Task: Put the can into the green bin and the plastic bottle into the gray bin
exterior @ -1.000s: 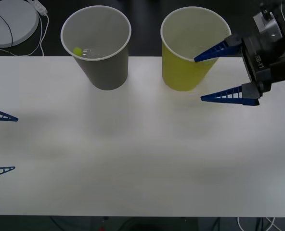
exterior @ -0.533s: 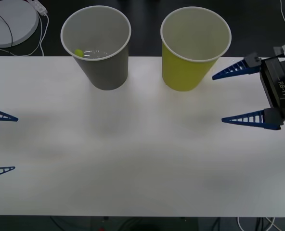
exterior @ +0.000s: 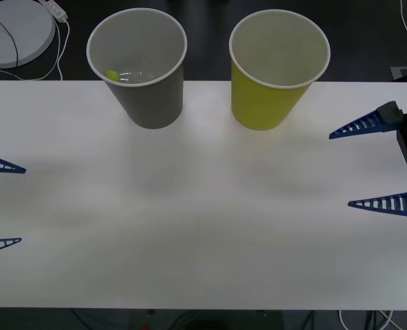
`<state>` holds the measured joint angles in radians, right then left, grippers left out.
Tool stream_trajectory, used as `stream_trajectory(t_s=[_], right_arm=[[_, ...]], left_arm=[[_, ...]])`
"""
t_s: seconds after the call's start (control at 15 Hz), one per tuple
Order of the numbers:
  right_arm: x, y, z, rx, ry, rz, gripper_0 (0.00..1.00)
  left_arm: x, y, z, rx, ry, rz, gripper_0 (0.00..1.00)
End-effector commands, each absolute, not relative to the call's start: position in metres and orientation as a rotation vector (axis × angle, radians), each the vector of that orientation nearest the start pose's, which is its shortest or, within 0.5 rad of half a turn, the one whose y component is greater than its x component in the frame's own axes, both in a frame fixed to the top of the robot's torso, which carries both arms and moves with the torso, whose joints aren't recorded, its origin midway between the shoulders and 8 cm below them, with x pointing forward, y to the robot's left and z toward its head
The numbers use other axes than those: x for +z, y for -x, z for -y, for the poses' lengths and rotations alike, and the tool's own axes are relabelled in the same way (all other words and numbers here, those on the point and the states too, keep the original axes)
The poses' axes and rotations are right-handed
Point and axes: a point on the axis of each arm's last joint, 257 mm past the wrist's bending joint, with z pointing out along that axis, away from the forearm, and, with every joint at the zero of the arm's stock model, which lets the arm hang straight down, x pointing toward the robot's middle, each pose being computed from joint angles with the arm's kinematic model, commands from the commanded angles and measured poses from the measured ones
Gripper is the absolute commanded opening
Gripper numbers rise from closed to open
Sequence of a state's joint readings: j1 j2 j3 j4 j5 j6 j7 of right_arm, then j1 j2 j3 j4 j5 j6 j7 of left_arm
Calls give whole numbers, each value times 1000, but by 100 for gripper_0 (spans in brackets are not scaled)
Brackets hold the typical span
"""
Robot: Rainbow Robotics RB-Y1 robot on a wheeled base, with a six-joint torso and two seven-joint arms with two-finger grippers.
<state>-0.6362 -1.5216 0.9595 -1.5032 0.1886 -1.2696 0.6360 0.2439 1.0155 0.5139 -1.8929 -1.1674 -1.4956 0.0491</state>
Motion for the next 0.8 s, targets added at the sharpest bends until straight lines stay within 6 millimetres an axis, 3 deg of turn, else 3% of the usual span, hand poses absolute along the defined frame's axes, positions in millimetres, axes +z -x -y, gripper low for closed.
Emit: stream_trajectory(t_s=[0.07,0.8], right_arm=[[-103,-335,240,806,1571,-1169,100],[-112,-304,236,843,1516,-1194,100]], left_arm=[[-122,-307,-314,-372,-1591,-1537,100],[-122,-307,-314,-372,-1591,-1537,100]])
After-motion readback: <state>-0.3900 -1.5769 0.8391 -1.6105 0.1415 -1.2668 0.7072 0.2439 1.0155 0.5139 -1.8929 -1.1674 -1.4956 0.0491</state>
